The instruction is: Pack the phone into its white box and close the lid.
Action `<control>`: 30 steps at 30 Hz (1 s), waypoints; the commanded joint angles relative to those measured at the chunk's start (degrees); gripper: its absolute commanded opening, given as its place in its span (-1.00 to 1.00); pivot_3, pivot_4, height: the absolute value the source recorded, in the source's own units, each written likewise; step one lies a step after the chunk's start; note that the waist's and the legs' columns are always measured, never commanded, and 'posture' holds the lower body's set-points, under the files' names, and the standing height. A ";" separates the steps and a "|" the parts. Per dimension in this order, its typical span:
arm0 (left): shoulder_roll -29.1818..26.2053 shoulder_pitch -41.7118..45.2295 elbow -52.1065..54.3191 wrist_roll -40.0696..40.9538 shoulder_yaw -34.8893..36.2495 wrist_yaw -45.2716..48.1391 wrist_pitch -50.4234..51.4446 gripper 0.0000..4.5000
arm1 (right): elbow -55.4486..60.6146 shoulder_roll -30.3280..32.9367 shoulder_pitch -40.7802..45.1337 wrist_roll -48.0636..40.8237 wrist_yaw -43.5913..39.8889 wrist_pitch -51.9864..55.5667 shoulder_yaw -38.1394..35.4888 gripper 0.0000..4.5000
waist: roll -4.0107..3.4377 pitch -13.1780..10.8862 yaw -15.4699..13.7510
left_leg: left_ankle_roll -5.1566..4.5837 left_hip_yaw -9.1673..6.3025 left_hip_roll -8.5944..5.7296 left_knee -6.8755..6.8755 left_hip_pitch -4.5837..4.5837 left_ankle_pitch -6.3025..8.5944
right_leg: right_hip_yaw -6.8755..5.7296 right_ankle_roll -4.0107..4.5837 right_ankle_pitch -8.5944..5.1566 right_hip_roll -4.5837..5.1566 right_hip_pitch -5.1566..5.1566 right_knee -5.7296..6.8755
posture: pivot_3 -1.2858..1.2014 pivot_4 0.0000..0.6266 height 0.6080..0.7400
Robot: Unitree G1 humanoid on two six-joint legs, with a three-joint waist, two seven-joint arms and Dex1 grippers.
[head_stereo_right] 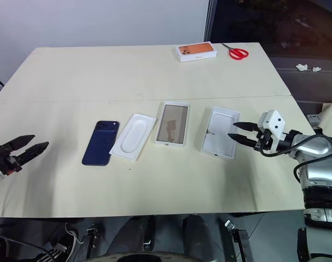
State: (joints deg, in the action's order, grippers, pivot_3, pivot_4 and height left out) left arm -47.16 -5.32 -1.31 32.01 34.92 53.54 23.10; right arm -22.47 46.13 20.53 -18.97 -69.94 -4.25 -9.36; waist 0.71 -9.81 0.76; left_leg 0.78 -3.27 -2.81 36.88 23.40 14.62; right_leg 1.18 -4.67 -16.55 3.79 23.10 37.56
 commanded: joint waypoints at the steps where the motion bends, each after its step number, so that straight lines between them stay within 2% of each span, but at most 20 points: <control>1: -0.58 1.71 4.34 1.84 -0.49 -1.57 2.75 0.37 | 4.73 -0.55 2.13 -0.52 0.80 0.24 0.27 -0.07 | 0.00 0.00 0.05 | 0.00 0.00 0.00 0.00 0.00 0.00 | 0.00 0.00 0.00 -0.01 0.00 0.00 | 0.03 -0.52 1.00; 9: 1.08 7.00 9.21 6.90 -3.12 -6.28 12.77 0.37 | 11.06 -2.00 5.17 0.15 2.56 3.82 3.70 -0.07 | 0.00 0.00 -0.03 | 0.00 -0.01 0.00 0.05 0.01 0.00 | 0.00 -0.01 0.01 -0.03 0.01 0.04 | 0.03 -0.52 1.00; 14: 7.03 15.22 9.34 5.85 -11.27 -13.07 16.63 0.37 | 18.15 -6.02 11.81 4.63 6.57 10.43 11.62 -0.07 | -0.01 0.00 -0.08 | 0.01 -0.02 0.00 0.23 0.00 -0.01 | 0.00 -0.02 0.01 -0.06 0.00 0.20 | 0.03 -0.52 1.00; 19: 11.51 21.76 7.13 10.17 -12.99 -19.02 26.42 0.37 | 22.27 -10.13 16.15 4.87 8.68 13.88 14.69 -0.07 | 0.02 -0.01 -0.06 | 0.03 -0.02 -0.01 0.21 0.09 -0.02 | 0.02 -0.02 0.01 -0.14 0.18 0.29 | 0.03 -0.52 1.00; 23: 14.02 27.17 3.12 13.13 -13.02 -23.12 34.83 0.37 | 22.36 -10.70 15.94 6.31 8.62 13.27 16.28 -0.07 | 0.06 0.01 -0.16 | 0.03 -0.04 -0.05 0.29 0.08 -0.02 | 0.00 -0.03 0.02 -0.13 0.12 0.32 | 0.03 -0.52 1.00; 27: 15.38 30.68 0.30 14.80 -13.86 -24.33 40.28 0.37 | 22.96 -10.43 14.43 9.97 8.05 9.55 19.41 -0.07 | 0.07 0.01 -0.06 | 0.03 -0.05 -0.09 0.32 0.08 -0.02 | -0.01 -0.03 0.01 -0.13 0.14 0.39 | 0.03 -0.52 1.00; 30: 16.26 31.89 -1.39 15.89 -14.06 -23.28 42.54 0.37 | 24.14 -11.77 14.39 9.68 8.31 10.82 20.41 -0.07 | 0.07 0.01 0.17 | 0.06 -0.05 -0.10 0.31 0.08 -0.05 | 0.00 -0.03 0.01 -0.14 0.16 0.41 | 0.03 -0.52 1.00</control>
State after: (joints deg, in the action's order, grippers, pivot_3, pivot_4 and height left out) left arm -31.03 25.72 -2.84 46.40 20.90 29.67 64.69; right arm -1.13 34.67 34.26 -9.16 -61.86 7.00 11.59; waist 0.78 -9.80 0.93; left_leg 0.86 -3.30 -2.91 37.19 23.48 14.56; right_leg 1.22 -4.71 -16.53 3.64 23.30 37.98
